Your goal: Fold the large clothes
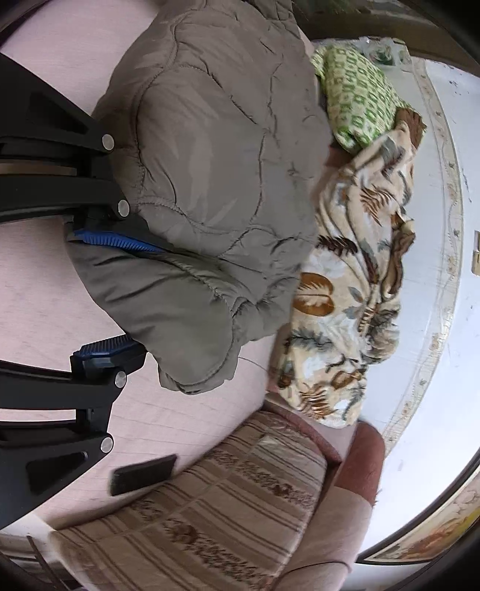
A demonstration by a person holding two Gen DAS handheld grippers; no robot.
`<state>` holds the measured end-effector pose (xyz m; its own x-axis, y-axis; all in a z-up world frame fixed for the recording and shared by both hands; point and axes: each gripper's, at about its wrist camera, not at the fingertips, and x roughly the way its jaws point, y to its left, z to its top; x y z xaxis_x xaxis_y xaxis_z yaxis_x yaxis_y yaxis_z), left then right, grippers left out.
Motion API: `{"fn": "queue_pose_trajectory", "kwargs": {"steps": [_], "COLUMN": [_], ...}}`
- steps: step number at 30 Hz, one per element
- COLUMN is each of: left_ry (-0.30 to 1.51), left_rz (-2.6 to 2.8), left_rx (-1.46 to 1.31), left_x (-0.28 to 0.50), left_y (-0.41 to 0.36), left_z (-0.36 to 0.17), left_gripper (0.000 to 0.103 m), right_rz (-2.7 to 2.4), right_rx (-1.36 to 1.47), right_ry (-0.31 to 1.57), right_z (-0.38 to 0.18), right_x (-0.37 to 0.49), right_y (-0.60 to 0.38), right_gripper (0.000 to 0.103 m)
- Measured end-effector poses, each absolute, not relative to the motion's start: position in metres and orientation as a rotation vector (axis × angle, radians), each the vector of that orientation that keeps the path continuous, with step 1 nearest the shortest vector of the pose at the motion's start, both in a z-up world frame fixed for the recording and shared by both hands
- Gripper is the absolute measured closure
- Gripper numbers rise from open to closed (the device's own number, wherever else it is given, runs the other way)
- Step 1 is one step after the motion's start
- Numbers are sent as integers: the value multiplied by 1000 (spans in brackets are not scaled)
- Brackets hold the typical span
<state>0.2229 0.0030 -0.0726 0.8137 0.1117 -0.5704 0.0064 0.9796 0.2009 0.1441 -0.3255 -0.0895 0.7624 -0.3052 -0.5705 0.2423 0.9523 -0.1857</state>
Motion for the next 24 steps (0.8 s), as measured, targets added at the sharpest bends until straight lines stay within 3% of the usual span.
{"fn": "queue_pose_trajectory", "kwargs": {"steps": [5,10,12,15,24], "left_ry": [694,722,754,762,551], "left_rz": [53,16,1,50,127], "left_rx": [181,125,50,-28,89], "left_x": [211,206,204,191,162], "left_y": [11,23,37,60,49], "left_z": [-102,-105,-104,-98,-65], "left_gripper": [51,45,34,20,20], "right_rz": [-272,-172,-139,-154,-181], "right_rx": [-40,227,371,470,340], "right_ry": [712,771,782,773,560], "right_z": [-119,-128,-131,-135,-96], "right_x": [131,126,115,89,60], "right_y": [-331,-370,-388,-403,-383], "right_gripper": [58,45,38,37,37]}}
